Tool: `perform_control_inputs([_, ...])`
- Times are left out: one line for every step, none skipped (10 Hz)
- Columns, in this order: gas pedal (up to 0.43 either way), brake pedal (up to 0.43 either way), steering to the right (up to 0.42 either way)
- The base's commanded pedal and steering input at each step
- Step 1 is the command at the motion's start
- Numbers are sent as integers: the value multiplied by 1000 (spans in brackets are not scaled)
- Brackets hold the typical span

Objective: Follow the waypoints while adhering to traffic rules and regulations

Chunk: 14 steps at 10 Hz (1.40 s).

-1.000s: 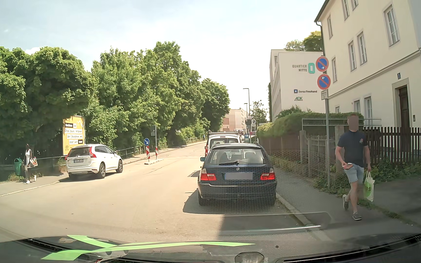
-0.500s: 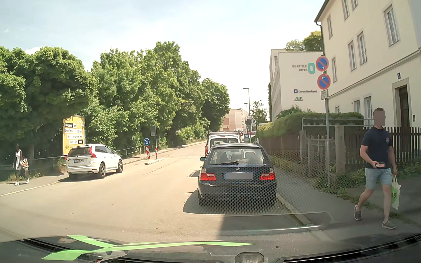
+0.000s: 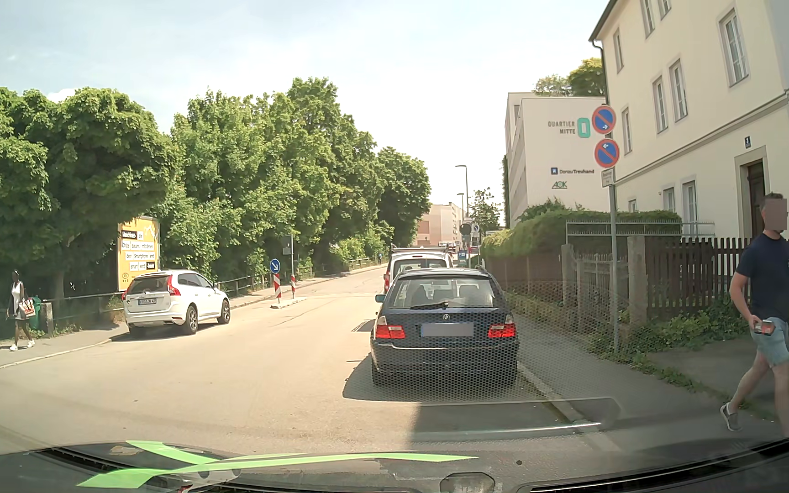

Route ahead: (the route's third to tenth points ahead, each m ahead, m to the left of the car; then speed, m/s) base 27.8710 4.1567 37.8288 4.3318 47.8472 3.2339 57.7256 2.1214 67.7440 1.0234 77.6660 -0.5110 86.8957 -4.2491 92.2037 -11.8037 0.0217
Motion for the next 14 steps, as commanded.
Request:
perform_control_inputs([0, 250, 2])
perform_control_inputs([0, 256, 2])
perform_control_inputs([0, 262, 3])
perform_control_inputs([0, 268, 2])
perform_control_inputs([0, 274, 3])
perform_control_inputs([0, 274, 2])
perform_control_inputs([0, 280, 2])
perform_control_inputs([0, 293, 2])
perform_control_inputs([0, 305, 3])
perform_control_inputs([0, 287, 3])
perform_control_inputs([0, 250, 3])
perform_control_inputs([0, 256, 3])
perform_control_inputs([0, 280, 2])
perform_control_inputs([0, 280, 2])
